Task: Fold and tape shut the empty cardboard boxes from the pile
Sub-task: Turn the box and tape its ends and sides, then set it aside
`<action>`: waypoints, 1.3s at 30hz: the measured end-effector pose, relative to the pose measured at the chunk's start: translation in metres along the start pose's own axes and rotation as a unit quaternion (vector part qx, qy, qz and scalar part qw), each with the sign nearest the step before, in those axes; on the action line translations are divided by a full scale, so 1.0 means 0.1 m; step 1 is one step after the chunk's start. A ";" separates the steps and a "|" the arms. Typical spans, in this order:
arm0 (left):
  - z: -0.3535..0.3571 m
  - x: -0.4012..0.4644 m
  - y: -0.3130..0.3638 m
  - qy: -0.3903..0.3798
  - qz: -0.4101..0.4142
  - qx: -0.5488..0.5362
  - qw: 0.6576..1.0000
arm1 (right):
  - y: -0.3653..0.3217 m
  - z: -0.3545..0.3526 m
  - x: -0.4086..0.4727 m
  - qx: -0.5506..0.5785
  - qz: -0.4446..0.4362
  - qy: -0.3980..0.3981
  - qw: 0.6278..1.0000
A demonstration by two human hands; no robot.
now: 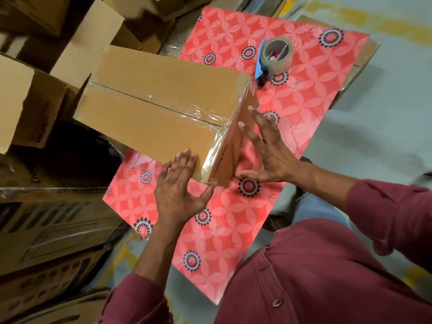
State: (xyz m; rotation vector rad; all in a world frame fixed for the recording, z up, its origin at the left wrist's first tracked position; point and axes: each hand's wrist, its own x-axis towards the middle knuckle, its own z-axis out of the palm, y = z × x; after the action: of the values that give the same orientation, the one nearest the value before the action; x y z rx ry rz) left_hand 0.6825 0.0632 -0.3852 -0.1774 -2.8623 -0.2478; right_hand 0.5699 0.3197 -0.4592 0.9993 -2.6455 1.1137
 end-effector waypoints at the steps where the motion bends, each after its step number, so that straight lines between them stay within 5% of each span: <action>1: 0.01 0.00 0.07 0.000 -0.027 -0.012 1.000 | -0.05 0.05 -0.05 0.020 0.004 -0.004 1.000; 8: -0.06 0.12 0.40 0.004 -0.212 -0.084 0.974 | -0.39 0.24 -0.10 0.114 0.067 0.069 0.989; 14: 0.01 0.00 0.31 0.048 -0.130 -0.060 0.988 | -0.60 0.35 -0.11 0.028 -0.083 0.087 0.992; 21: 0.12 -0.07 0.23 0.067 -0.082 -0.032 0.994 | -0.49 0.61 -0.36 -0.027 -0.100 0.048 0.993; 29: 0.00 -0.17 0.06 -0.060 -0.004 -0.059 0.996 | -0.46 0.80 -0.56 -0.118 -0.076 0.006 0.990; 33: 0.03 -0.17 0.17 -0.015 -0.069 -0.093 0.993 | -0.42 0.81 -0.58 -0.085 -0.090 0.011 0.992; 39: 0.14 -0.15 0.35 0.059 -0.119 -0.143 0.981 | -0.50 0.72 -0.48 -0.010 -0.040 0.121 0.992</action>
State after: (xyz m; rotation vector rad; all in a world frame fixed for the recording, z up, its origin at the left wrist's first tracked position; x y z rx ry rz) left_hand 0.6988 0.0981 -0.3970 0.1245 -2.7145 -0.6932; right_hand 0.6489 0.2716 -0.4971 0.8939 -2.4010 1.1103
